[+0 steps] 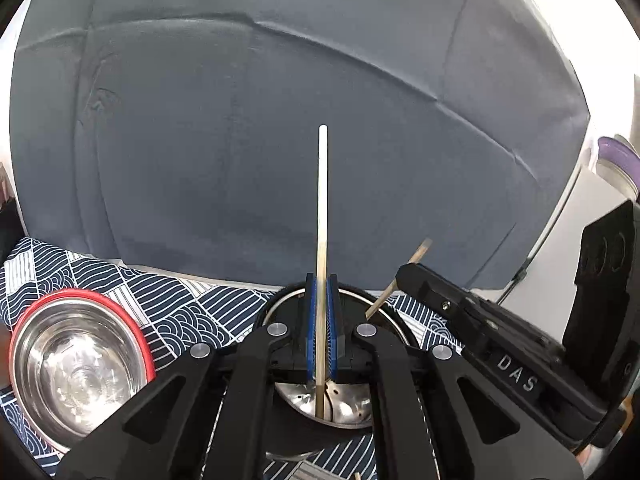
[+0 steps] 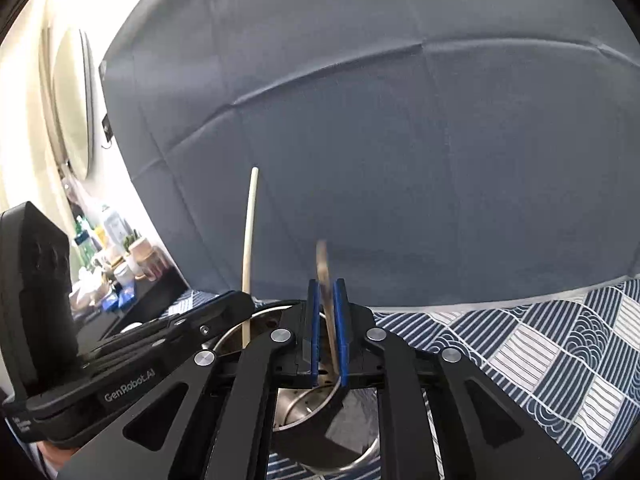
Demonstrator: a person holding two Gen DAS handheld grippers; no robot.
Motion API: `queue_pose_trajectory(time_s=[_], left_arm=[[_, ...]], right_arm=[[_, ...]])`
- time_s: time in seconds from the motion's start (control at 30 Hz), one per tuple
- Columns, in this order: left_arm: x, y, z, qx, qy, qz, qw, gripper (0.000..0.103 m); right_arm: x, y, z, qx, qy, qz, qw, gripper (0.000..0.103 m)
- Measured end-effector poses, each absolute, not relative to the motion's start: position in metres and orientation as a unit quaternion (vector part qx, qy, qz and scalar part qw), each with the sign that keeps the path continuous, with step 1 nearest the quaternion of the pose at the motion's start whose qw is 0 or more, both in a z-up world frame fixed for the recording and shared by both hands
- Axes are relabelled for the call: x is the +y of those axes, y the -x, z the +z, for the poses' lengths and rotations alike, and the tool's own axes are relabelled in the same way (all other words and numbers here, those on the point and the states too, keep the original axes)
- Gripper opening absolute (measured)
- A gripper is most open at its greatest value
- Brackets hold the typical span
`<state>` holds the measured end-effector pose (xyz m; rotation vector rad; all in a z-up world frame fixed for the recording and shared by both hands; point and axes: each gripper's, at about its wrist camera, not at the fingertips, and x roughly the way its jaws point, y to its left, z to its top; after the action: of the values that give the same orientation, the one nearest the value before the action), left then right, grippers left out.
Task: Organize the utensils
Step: 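Lift the sticks over the black cup and open both grippers to drop them, then move both grippers back down toward the remaining wooden sticks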
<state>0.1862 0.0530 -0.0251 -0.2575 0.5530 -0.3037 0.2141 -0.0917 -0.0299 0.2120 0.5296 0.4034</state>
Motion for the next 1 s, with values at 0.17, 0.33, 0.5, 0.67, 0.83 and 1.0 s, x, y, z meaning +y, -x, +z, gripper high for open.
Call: queue_pose_trajectory(time_s=[0.17,0.33,0.5,0.67,0.83,1.0], left_arm=[[0.066,-0.178,-0.016,0.264,0.123,-0.139,0.947,0.026],[0.079,-0.168,0.001,0.257,0.121,-0.123,0.951,0.051],[0.086,-0.155,0.013,0.26,0.114,-0.124,0.951,0.082],[0.093,-0.142,0.022,0.261,0.103,-0.121,0.952,0.097],[0.095,-0.136,0.02,0.282,0.087,-0.126,0.947,0.097],[0.094,-0.131,0.01,0.305,0.076,-0.115,0.942,0.097]], right_arm=[[-0.095,-0.201,-0.016,0.247,-0.075,0.173,0.95,0.044],[-0.102,-0.187,0.006,0.23,-0.057,0.151,0.96,0.062],[-0.11,-0.177,0.022,0.224,-0.055,0.133,0.964,0.083],[-0.118,-0.17,0.029,0.235,-0.054,0.111,0.964,0.087],[-0.129,-0.164,0.025,0.261,-0.063,0.094,0.959,0.089],[-0.135,-0.16,0.012,0.286,-0.063,0.078,0.953,0.089]])
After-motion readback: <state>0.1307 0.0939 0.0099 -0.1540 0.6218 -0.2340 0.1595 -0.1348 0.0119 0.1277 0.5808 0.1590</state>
